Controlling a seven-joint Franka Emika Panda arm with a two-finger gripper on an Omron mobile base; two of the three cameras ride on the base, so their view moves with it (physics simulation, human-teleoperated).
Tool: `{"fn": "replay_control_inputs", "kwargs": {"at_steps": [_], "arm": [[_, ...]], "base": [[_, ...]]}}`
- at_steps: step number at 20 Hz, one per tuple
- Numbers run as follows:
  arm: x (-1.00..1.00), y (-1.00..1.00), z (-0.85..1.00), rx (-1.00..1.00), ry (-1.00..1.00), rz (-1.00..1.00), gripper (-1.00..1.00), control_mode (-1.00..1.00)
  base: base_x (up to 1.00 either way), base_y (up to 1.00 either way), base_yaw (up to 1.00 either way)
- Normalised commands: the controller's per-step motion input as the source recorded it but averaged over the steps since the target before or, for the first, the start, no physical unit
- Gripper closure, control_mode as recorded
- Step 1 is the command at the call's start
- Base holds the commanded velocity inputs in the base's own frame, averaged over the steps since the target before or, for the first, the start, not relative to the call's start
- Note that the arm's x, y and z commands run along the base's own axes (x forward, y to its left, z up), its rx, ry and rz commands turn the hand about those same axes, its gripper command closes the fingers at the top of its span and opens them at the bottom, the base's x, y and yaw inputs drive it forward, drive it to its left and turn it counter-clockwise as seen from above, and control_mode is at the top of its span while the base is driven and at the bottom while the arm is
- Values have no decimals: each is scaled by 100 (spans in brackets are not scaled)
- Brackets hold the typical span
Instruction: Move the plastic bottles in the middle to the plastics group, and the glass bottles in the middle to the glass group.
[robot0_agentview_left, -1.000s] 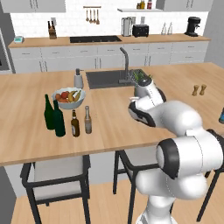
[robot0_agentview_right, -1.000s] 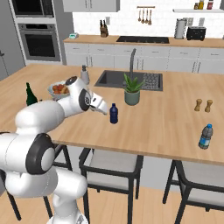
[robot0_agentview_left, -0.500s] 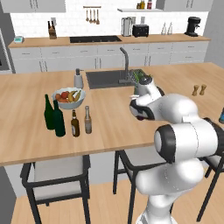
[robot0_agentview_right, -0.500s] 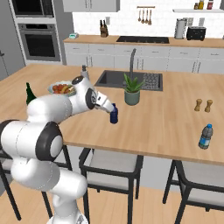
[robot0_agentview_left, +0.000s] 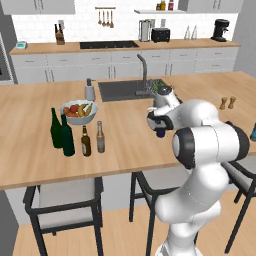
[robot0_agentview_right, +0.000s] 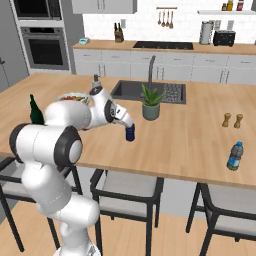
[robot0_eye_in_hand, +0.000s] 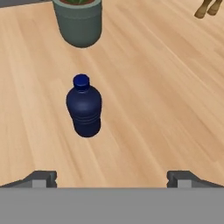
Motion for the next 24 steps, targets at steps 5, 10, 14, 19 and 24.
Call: {"fn": "replay_control_inputs", "kwargs": {"at_steps": [5, 10, 14, 19, 24], "arm": [[28, -2, -18, 0, 0, 3, -100, -100], [26, -7, -25, 0, 0, 5, -100, -100], [19, -13, -19, 0, -5, 7, -100, -100], [24, -12, -10, 0, -2, 8, -100, -100], [26, -5, -10, 0, 0, 7, -100, -100]], "base": [[0, 0, 0], [0, 0, 0], [0, 0, 0], [0, 0, 0], [0, 0, 0]]}}
